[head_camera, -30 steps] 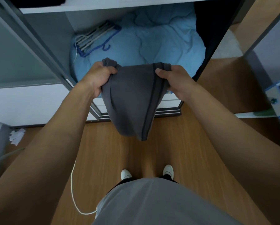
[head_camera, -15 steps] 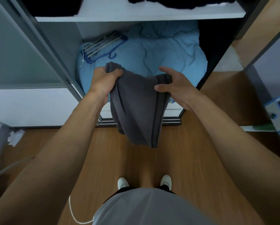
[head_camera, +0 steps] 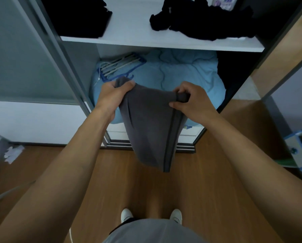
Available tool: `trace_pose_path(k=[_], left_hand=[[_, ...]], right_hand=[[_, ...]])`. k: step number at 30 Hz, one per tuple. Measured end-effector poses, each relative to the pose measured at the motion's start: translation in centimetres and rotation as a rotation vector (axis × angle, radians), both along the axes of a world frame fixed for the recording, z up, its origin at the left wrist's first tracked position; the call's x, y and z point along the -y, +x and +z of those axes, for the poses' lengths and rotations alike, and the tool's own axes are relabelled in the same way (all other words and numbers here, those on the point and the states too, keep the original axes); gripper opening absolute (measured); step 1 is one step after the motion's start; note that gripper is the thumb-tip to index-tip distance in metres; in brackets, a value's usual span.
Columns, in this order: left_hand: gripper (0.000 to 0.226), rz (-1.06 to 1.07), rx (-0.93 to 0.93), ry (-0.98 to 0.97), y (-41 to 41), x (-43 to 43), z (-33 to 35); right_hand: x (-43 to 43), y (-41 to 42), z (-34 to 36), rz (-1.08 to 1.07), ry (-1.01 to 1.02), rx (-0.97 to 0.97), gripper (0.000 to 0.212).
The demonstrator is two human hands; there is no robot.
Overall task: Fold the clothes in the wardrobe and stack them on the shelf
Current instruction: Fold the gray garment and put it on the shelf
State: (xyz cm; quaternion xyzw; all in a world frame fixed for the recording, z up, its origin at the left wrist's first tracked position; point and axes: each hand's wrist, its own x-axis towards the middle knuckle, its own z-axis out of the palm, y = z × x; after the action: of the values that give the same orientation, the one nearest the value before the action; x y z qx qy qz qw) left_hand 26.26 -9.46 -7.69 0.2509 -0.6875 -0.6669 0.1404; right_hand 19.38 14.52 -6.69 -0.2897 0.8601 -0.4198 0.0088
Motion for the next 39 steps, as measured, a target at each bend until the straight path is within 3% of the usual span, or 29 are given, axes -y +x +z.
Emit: trace_pose_path(k=[4,7,8,9,13,17,19,22,24,27,29,31,36,39], left_hand=[[0.077,-0.103,-0.249,0.187,0.9,1.4,-2.2],[0.121,-0.274,-0.17,0.195,0.9,1.2,-3.9],[0.124,-0.343,-0.123,0.175,0.8,0.9,-4.3],[0.118,-0.404,-0.072,0.162,0.6,0.5,-4.6],[0.048,-0.499,0.013,0.276,-0.4,-1.9,-4.8],[0.031,-0.296,0.098,0.443,-1.2,-4.6,-3.1],[0.029,-0.184,0.082,0.424,-1.6,-5.5,-2.3],[0.027,-0.068,0.097,0.32,-1.6,-6.3,-1.6],[0.021,-0.044,0.115,0.303,-1.3,-6.6,-1.2],[0.022,-0.02,0.172,0.312,-1.0,-6.2,-0.7],[0.015,-0.014,0.207,0.231,-0.5,-5.5,-0.8],[0.026,-0.046,0.199,0.225,0.3,-3.9,-1.4],[0.079,-0.249,0.04,0.644,3.3,0.0,-6.1],[0.08,-0.353,0.08,0.784,5.4,-1.0,-9.9]], right_hand=[[0.3,-0.3,1.7,0.056,-0.215,0.112,0.041],[0.5,-0.2,2.6,0.068,-0.363,0.22,0.038],[0.5,-0.1,2.8,0.079,-0.415,0.271,0.039],[0.5,0.0,2.9,0.096,-0.466,0.321,0.04],[-0.1,0.1,3.7,0.08,-0.605,0.476,0.042],[-1.6,-0.4,4.1,-0.111,-0.676,0.51,0.024],[-2.5,-0.3,3.4,-0.18,-0.726,0.546,0.031],[-4.3,1.3,-0.1,-0.104,-0.782,0.779,0.038],[-4.8,3.6,-3.1,-0.064,-0.66,0.919,0.036],[-3.3,6.5,-6.4,-0.049,-0.462,0.874,0.041],[-2.3,7.0,-6.9,-0.104,-0.538,0.823,0.042],[-1.6,6.9,-6.8,-0.153,-0.656,0.859,0.046],[-0.8,6.6,-6.5,-0.258,-0.797,1.047,0.048],[-0.5,6.4,-6.3,-0.319,-0.841,1.094,0.052]])
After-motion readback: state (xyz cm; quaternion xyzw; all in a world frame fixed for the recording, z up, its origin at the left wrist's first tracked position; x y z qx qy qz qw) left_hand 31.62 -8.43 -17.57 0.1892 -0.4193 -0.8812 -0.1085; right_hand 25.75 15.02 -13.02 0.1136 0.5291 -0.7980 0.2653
